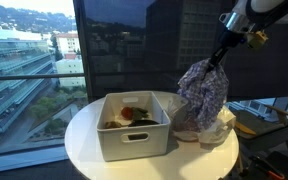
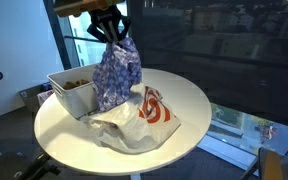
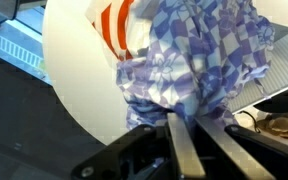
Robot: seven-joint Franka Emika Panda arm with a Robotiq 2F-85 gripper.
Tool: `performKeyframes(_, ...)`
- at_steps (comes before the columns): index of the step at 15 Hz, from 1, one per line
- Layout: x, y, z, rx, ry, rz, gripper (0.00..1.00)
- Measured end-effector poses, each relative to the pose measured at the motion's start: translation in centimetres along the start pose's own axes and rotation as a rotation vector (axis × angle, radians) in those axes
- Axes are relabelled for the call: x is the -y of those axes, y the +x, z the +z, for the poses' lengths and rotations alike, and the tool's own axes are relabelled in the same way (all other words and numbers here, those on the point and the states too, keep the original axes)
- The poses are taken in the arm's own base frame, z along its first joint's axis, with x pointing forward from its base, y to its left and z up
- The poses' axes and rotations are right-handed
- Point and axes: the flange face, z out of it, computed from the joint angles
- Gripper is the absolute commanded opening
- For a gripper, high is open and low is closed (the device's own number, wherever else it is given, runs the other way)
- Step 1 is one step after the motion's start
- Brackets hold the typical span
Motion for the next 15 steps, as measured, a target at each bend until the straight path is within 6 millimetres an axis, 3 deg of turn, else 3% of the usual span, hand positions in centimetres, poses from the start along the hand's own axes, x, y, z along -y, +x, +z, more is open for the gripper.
performKeyframes(6, -0.1, -1.5, 7.3, 0.080, 0.075, -0.013, 0.02)
performKeyframes(11, 2.2, -1.9, 10.9, 0.148, 0.176, -0.068, 0.02)
performKeyframes(15, 1.7, -2.8, 14.1, 0.223, 0.222, -0.070, 0.02)
